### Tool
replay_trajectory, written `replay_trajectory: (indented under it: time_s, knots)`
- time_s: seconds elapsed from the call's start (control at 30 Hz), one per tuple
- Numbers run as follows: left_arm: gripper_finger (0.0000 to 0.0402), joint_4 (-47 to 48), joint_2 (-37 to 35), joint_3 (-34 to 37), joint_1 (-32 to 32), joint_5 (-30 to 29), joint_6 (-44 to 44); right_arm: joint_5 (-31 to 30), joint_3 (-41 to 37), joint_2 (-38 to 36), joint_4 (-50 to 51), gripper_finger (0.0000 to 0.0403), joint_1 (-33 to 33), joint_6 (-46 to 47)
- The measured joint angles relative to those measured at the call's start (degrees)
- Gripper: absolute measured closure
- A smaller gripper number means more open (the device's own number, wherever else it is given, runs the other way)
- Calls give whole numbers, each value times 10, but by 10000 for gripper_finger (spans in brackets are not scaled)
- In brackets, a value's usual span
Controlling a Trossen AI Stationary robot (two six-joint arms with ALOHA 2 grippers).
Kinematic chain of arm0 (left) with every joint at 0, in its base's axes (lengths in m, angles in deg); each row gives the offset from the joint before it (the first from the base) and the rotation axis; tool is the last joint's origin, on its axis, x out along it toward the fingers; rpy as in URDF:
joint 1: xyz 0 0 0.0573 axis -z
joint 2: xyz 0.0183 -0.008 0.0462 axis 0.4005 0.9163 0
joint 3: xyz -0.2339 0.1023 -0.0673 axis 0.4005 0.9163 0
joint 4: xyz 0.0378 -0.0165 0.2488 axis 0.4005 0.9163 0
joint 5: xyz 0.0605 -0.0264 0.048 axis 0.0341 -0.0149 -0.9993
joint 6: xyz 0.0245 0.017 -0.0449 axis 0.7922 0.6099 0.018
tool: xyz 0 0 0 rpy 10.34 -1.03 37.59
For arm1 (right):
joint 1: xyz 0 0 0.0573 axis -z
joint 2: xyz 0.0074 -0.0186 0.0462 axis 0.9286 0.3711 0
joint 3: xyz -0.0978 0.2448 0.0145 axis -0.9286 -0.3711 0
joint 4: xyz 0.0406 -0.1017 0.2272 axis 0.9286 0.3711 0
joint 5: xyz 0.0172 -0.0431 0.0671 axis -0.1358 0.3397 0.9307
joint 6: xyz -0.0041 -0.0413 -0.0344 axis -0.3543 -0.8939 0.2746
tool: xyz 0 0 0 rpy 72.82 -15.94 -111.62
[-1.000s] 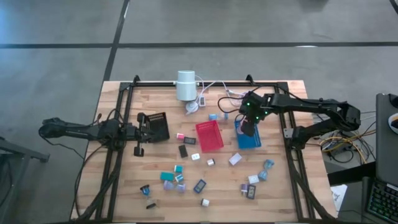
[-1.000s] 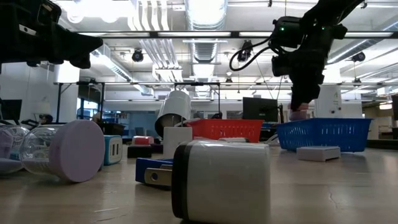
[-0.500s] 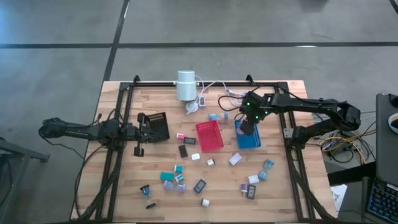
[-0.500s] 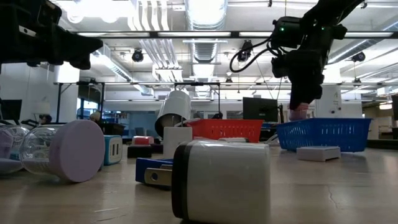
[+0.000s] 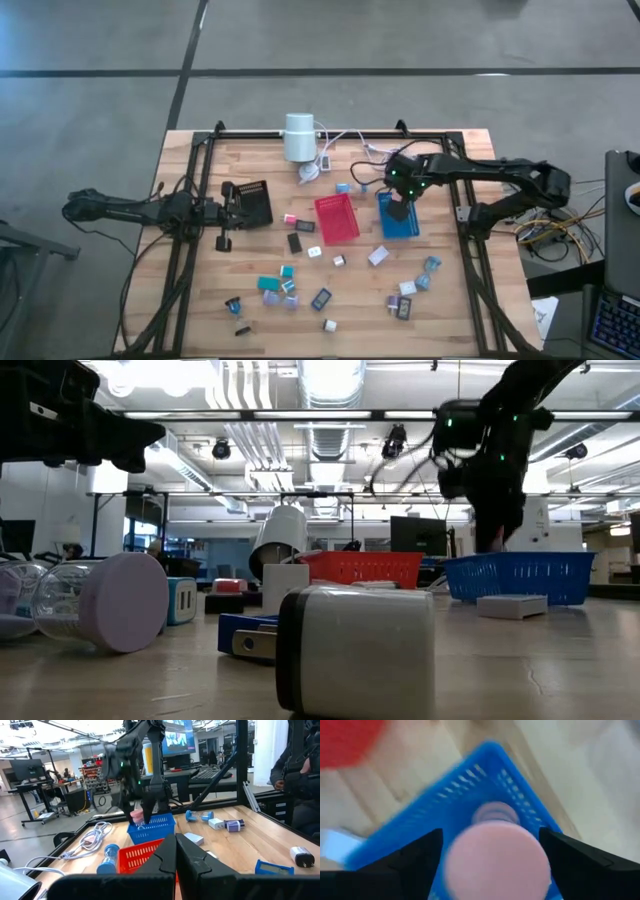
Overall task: Pick & Place Office items
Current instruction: Adjust the blue bin
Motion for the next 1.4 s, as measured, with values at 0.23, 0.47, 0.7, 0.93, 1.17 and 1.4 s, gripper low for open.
replay_trajectory:
  time_s: [0.23,0.47,0.7,0.93,1.17,1.4]
  knots:
    - [396,3,1,0,0,0,0,3,22,-15,1,75,-3,-18]
    - [396,3,1,0,0,0,0,2,56,-47,35,74,-16,-36]
    - [396,3,1,0,0,0,0,-61,111,-88,157,74,-72,-16]
    - [396,3,1,0,0,0,0,-91,126,-123,180,74,-266,-2]
    - [396,3,1,0,0,0,0,-196,89,-88,154,74,-395,52]
    - [396,3,1,0,0,0,0,-189,67,-24,111,75,-396,53]
